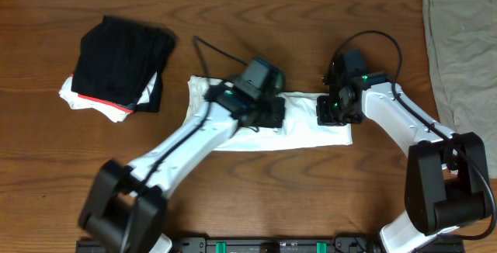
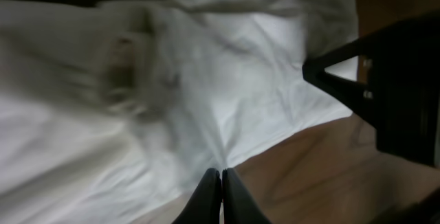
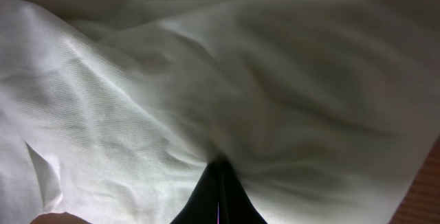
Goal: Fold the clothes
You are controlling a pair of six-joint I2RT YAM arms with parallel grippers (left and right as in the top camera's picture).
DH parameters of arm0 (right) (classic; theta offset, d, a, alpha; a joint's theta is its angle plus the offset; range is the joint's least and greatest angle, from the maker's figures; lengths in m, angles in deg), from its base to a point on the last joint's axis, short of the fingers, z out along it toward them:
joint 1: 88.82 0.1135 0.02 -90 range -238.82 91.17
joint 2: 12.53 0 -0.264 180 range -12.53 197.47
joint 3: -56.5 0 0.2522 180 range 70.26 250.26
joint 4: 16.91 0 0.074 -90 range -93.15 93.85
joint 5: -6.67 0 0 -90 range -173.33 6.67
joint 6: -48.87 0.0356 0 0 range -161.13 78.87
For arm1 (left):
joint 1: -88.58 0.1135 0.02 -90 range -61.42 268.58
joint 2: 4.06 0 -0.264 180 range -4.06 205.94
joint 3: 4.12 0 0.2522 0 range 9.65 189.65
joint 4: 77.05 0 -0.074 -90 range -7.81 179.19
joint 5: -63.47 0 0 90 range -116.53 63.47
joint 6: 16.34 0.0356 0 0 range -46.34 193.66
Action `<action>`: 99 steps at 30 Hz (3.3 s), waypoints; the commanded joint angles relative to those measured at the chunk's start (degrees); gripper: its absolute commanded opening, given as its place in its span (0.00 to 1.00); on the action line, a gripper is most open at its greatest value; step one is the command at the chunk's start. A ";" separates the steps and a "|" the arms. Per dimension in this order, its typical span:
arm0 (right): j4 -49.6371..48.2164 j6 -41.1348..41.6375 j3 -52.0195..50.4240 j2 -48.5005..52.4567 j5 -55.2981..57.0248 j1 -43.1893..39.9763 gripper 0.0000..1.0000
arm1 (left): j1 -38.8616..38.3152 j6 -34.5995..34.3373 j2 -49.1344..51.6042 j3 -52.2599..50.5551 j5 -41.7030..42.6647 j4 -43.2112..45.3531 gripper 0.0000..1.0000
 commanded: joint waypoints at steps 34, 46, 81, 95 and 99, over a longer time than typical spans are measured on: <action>-0.22 -0.59 -0.50 0.72 0.76 -0.28 0.05 | -5.09 -3.52 -5.25 2.64 -19.93 -9.51 0.06; -1.33 -6.78 -0.28 -2.10 -10.12 -1.79 0.01 | -9.88 -10.54 2.16 2.16 -24.61 -6.84 0.06; -6.80 -3.61 -0.37 6.82 6.51 -3.61 0.01 | -10.08 -4.00 10.51 2.19 -25.14 -0.39 0.23; -6.69 -3.61 -0.37 6.82 6.51 -3.61 0.01 | -12.31 -4.39 7.02 2.19 -25.16 -0.39 0.35; -6.60 -3.61 -0.37 6.82 6.51 -3.61 0.01 | -12.31 -5.22 7.98 2.12 -25.77 -0.50 0.35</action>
